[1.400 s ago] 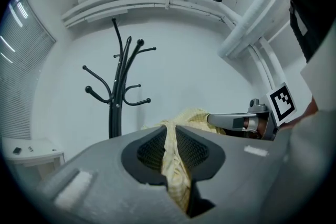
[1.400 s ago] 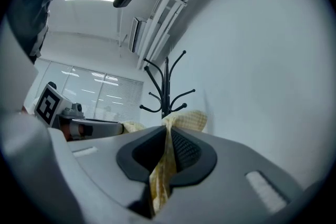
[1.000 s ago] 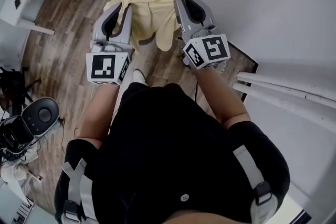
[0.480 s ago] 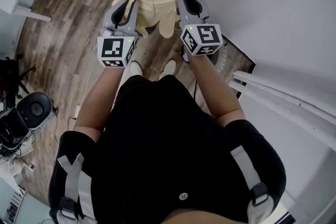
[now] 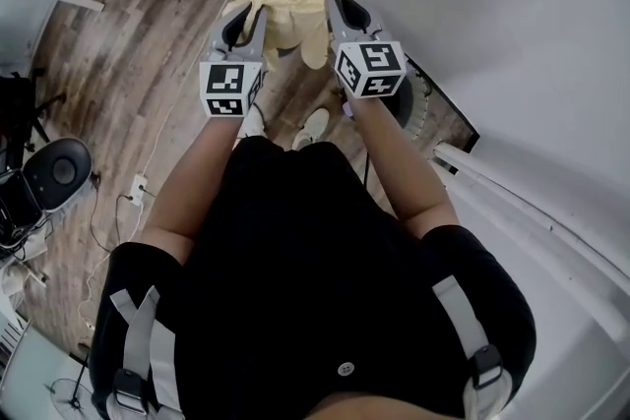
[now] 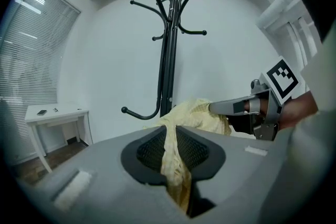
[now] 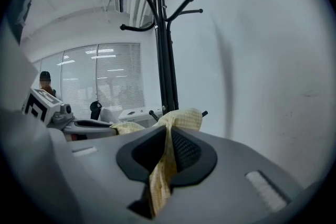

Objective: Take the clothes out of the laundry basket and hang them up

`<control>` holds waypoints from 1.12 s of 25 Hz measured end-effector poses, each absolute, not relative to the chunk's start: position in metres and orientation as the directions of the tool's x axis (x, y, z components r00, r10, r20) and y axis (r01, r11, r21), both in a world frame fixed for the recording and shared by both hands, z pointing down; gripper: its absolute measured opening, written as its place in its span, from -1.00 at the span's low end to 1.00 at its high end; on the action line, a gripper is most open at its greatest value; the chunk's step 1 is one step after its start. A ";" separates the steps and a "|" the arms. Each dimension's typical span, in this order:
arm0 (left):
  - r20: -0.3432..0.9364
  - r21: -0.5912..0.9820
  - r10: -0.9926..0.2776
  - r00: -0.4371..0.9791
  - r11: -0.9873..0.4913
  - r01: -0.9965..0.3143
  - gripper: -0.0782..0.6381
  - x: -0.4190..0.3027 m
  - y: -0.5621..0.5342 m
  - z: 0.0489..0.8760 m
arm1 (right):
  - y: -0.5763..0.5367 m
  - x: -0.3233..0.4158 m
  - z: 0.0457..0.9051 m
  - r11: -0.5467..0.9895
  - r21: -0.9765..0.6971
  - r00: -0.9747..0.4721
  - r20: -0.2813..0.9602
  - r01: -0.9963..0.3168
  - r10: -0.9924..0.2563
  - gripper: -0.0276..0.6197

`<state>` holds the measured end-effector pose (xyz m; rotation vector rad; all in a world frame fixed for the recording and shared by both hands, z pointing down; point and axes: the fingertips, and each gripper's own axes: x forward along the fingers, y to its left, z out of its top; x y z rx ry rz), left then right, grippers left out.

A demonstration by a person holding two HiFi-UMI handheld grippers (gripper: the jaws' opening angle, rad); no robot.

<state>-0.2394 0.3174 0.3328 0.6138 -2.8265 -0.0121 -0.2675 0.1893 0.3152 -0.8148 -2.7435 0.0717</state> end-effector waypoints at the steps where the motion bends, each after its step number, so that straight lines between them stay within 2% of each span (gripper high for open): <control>1: 0.249 0.065 -0.406 -0.879 0.913 -0.403 -0.61 -0.239 0.317 0.339 | 0.188 -0.267 0.321 0.835 -0.136 -0.795 0.260 0.533 0.549 -0.82; 13: 0.316 0.139 -0.416 -0.852 0.909 -0.392 -0.59 -0.249 0.315 0.389 | 0.199 -0.273 0.368 0.815 -0.202 -0.748 0.323 0.543 0.579 -0.80; 22: 0.329 0.189 -0.449 -0.831 0.893 -0.408 -0.54 -0.249 0.298 0.397 | 0.203 -0.270 0.383 0.811 -0.233 -0.734 0.345 0.537 0.585 -0.74; 26: 0.315 0.179 -0.448 -0.837 0.894 -0.411 -0.53 -0.248 0.297 0.391 | 0.207 -0.268 0.382 0.803 -0.243 -0.723 0.349 0.544 0.596 -0.55; 28: 0.301 0.170 -0.452 -0.840 0.892 -0.419 -0.55 -0.249 0.297 0.386 | 0.211 -0.267 0.383 0.797 -0.252 -0.716 0.350 0.549 0.604 -0.53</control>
